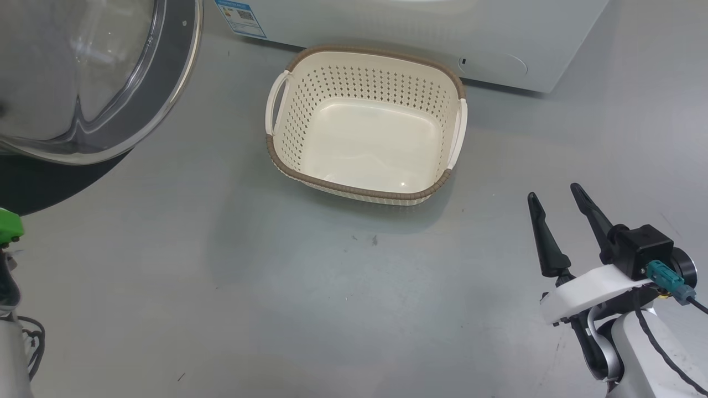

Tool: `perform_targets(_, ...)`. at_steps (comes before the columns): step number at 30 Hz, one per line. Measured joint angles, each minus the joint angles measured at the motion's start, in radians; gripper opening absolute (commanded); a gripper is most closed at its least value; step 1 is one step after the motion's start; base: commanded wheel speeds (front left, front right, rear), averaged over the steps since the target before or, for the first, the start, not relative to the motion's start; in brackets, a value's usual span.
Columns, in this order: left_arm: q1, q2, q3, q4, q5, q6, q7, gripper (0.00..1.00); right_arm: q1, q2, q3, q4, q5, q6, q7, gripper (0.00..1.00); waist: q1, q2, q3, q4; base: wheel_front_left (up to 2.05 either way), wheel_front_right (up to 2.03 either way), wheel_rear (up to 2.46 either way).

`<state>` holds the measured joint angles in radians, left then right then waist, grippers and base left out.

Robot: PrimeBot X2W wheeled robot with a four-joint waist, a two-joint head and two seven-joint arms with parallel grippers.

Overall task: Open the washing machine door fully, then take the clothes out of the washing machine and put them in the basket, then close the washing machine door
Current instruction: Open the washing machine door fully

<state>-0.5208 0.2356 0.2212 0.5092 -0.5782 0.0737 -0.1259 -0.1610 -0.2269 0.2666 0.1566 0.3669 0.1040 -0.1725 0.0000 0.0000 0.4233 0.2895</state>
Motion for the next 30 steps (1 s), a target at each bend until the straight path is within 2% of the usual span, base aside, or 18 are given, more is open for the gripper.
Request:
perform_targets(12, -0.011, 0.006, -0.025, 0.071, 0.013, -0.026, -0.035, 0.0, 0.0, -0.007, -0.006, 0.017, -0.001, -0.001, -0.002, 1.0, 0.0, 0.0, -0.033, 0.005, 0.0, 0.0, 0.0)
perform_targets(30, 0.073, -0.002, -0.122, 0.09, 0.093, -0.072, -0.08, 0.0, 0.009, 0.068, -0.036, 0.09, 0.055, -0.001, -0.062, 1.0, 0.0, 0.0, -0.229, -0.03, 0.0, 0.0, 0.0)
